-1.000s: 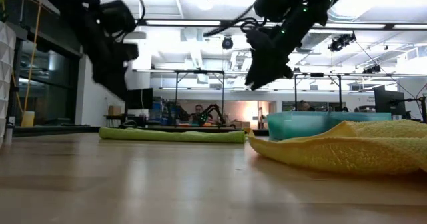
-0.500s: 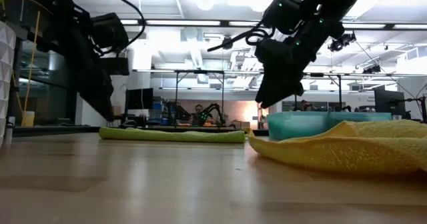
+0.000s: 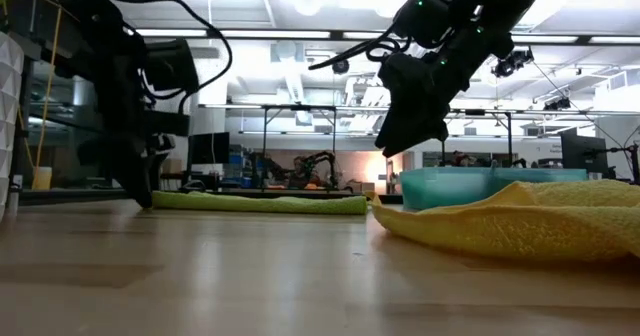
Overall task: Fold microfiber towels
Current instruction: Fold the green towel
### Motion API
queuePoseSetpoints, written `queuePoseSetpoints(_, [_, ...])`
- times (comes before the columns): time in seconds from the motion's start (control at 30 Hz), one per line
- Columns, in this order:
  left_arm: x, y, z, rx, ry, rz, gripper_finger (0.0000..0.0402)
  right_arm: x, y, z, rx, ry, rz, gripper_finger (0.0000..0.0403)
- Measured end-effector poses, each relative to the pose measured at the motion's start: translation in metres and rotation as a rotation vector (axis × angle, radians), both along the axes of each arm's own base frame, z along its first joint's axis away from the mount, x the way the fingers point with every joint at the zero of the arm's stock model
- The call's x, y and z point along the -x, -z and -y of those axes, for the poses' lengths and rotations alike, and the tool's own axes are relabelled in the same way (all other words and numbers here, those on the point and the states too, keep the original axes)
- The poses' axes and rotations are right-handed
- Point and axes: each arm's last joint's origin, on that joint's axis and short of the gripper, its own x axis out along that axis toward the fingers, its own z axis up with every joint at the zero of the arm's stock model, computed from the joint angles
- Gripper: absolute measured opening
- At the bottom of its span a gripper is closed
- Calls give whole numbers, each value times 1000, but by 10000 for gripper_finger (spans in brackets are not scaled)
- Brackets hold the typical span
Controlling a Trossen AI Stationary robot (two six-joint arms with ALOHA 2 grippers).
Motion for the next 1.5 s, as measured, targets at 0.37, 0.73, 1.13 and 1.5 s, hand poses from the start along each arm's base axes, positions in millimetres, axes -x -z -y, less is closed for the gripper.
queuePoseSetpoints(0.37, [-8, -18, -1, -156, 44, -116, 157, -3, -3, 1, 11, 0, 48, 156])
queuePoseSetpoints(0.73, [-17, -27, 4, -106, 226, -98, 157, -4, -4, 1, 9, 3, 53, 156])
queuePoseSetpoints(1.13, [-24, -2, 0, -62, 262, -227, 157, -4, -4, 1, 10, 2, 55, 156])
queuePoseSetpoints(1.5, [-25, 2, 5, -5, 184, -207, 105, -13, 8, -1, 22, -105, 59, 156])
